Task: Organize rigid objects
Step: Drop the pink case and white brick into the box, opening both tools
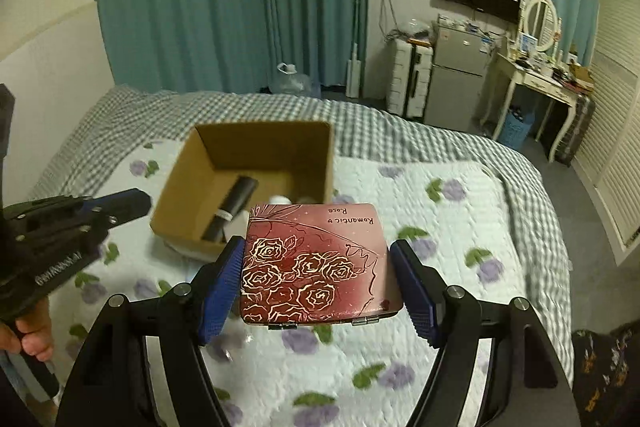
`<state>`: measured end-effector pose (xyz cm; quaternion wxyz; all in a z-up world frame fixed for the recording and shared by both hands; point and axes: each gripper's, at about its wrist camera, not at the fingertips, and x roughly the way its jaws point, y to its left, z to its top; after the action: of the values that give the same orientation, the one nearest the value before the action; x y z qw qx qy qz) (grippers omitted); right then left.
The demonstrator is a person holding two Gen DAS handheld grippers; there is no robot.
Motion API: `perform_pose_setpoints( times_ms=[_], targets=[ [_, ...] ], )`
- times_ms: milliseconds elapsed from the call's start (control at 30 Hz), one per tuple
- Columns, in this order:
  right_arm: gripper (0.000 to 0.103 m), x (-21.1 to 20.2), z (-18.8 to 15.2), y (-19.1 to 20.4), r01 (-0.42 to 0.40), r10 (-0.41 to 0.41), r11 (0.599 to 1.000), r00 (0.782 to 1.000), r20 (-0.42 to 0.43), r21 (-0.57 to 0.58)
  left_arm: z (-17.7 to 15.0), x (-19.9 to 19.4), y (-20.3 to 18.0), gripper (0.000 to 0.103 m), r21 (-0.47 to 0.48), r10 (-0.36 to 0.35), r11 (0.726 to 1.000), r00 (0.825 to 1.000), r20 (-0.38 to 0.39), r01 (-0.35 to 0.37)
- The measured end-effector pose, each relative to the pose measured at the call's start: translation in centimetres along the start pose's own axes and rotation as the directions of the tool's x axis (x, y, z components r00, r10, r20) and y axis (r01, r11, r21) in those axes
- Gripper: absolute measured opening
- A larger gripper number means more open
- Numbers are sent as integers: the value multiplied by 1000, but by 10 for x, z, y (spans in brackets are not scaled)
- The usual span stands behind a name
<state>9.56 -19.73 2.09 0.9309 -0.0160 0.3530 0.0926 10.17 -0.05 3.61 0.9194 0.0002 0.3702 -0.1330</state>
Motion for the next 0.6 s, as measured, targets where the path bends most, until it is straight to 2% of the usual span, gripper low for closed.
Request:
perform_pose_setpoints(
  times_ms=[167,300,467,600],
  targets=[
    [73,18,22,8,-43,43,998,999,10,-36,20,17,9,6,37,26,999,1000,13,-26],
    [73,45,47,21,-61,62,994,998,7,-90,31,49,28,6,41,54,998,998,-11,-53],
    [73,112,68,32,-72,68,990,997,-35,-119,32,92,46,6,66,72,995,996,-45,-69],
    [73,158,69,31,-71,64,992,995,-71,-103,26,125,55,6,81,83,994,994,-76,-77]
  ],
)
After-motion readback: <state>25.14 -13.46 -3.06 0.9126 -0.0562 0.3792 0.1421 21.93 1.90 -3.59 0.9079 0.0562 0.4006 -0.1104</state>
